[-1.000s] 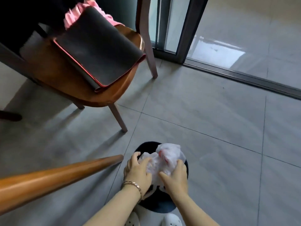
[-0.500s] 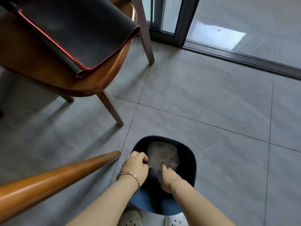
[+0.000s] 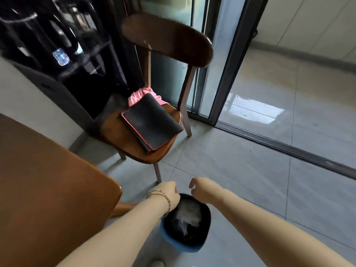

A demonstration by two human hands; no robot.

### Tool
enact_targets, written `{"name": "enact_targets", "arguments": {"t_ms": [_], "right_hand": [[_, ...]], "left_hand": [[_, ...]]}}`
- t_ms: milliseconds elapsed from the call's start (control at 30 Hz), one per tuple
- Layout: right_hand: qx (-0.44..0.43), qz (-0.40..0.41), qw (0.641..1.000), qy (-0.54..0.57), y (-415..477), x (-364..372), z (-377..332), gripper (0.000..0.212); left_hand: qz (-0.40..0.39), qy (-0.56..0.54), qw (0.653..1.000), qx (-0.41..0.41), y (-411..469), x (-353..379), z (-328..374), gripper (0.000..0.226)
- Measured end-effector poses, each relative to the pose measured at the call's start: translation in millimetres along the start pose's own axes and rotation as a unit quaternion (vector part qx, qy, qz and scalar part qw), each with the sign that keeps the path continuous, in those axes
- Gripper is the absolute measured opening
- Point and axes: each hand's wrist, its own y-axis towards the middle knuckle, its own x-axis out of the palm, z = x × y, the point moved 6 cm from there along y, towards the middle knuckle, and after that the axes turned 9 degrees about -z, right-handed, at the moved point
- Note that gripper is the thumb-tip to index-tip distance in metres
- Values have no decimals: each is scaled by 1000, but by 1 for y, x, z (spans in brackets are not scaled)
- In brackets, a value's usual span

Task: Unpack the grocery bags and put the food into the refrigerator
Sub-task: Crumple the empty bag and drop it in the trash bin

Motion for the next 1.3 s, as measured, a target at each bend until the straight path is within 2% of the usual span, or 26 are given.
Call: {"name": "enact_targets", "arguments": {"t_ms": [167,367,500,700,900,967,1033,1100,1133,1167,1200,1233,1267,1300], "right_hand": [[-89,67,993,-44,-107,-66,-89,35],[-186,78,970,-134,-177,-62,-229,26],[-255,70,934,-240,-215,-15,-329,31],[-303,23,880,-365,-247,90,-459,34],[-343,1,834,-431,-252,201,-588,35],[-344,-6,829,-441,-247,231,-624,34],[-344,-13,831,-436,-240,258,-656,36],[-359,-19,832,-423,-236,283,-684,45],[-369,-21,830,-417,-235,295,-695,53],[-379,-25,830,-408,-234,307,-705,64],[-387,-32,831,-398,-234,319,-714,76],[-397,-44,829,-391,-233,333,-721,89],[-404,-60,827,-386,-233,346,-728,102],[-404,-80,827,-384,-231,359,-734,114]], "left_hand": [[116,-61,991,0,-120,-75,-14,22],[178,-67,978,-85,-234,-107,-98,29],[201,-109,963,-145,-302,-95,-190,31],[222,-169,933,-226,-394,-47,-350,29],[279,-248,881,-290,-458,10,-525,27],[316,-229,858,-334,-477,24,-579,43],[336,-181,835,-396,-500,36,-624,78],[301,-151,832,-440,-512,54,-670,105],[264,-158,835,-456,-515,65,-690,109],[225,-187,833,-469,-517,77,-710,105],[206,-232,823,-475,-517,87,-727,87],[225,-287,808,-462,-516,93,-738,58],[278,-355,782,-430,-516,96,-748,33],[350,-428,741,-382,-515,95,-755,24]]}}
